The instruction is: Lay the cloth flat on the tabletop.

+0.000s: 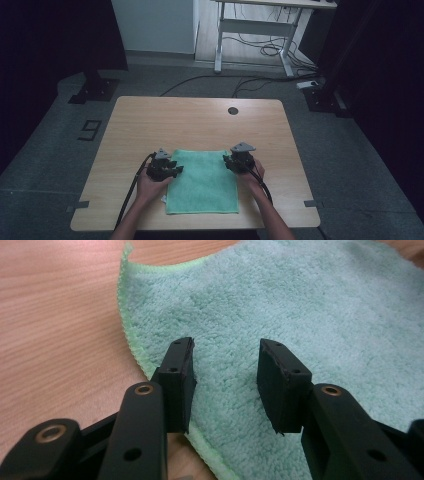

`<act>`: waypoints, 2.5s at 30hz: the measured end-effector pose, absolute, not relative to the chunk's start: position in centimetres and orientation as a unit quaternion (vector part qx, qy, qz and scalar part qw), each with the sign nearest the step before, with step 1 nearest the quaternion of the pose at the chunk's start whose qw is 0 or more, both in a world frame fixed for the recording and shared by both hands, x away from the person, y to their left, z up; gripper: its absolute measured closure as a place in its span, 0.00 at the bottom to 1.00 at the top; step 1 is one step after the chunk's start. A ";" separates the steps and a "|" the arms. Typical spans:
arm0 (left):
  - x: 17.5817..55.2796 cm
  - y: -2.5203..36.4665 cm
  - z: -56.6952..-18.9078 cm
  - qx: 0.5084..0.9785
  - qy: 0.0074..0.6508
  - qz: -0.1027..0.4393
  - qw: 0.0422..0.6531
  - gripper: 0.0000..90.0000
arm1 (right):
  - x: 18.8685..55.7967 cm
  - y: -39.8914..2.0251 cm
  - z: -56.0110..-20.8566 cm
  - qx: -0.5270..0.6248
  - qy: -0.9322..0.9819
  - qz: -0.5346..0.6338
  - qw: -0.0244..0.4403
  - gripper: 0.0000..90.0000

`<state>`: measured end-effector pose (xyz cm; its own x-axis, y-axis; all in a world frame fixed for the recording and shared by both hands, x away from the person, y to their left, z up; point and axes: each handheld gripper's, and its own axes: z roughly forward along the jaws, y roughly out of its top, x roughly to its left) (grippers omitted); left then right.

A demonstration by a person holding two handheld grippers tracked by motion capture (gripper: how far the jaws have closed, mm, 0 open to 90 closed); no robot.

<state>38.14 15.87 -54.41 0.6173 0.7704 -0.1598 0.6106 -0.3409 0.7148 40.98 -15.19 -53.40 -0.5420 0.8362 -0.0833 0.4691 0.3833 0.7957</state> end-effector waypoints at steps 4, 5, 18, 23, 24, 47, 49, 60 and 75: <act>38.2 15.8 -54.4 0.816 0.421 0.105 0.381 0.65 | 42.3 -14.7 -53.7 0.396 0.813 0.355 0.238 0.71; 38.2 15.8 -54.4 0.816 0.421 0.105 0.382 0.65 | 42.5 -14.7 -53.9 0.396 0.816 0.348 0.235 0.73; 37.9 15.9 -54.6 0.809 0.424 0.110 0.392 0.65 | 43.8 -17.5 -54.0 0.438 0.799 0.351 0.215 0.94; 37.9 15.9 -54.6 0.807 0.427 0.108 0.394 0.65 | 44.2 -18.1 -53.9 0.446 0.794 0.351 0.218 0.93; 37.9 15.9 -54.6 0.807 0.426 0.108 0.393 0.65 | 44.5 -18.2 -54.1 0.449 0.793 0.348 0.220 0.93; 41.3 14.6 -53.9 0.809 0.432 0.129 0.376 0.64 | 42.7 -15.6 -53.7 0.433 0.797 0.369 0.202 0.82; 41.9 14.8 -54.2 0.810 0.439 0.123 0.370 0.65 | 43.6 -15.7 -54.7 0.446 0.795 0.359 0.199 0.82; 42.6 14.6 -54.2 0.807 0.444 0.118 0.371 0.65 | 45.4 -16.2 -54.5 0.457 0.790 0.353 0.205 0.79; 42.7 14.1 -54.2 0.810 0.441 0.127 0.364 0.64 | 36.4 -12.0 -54.3 0.390 0.815 0.401 0.153 0.62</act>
<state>42.69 14.14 -54.18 0.5787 0.8073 -0.1161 0.6225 -0.3452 0.7023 36.39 -12.04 -54.28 -0.6492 0.7580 0.0632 0.5124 0.3744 0.7729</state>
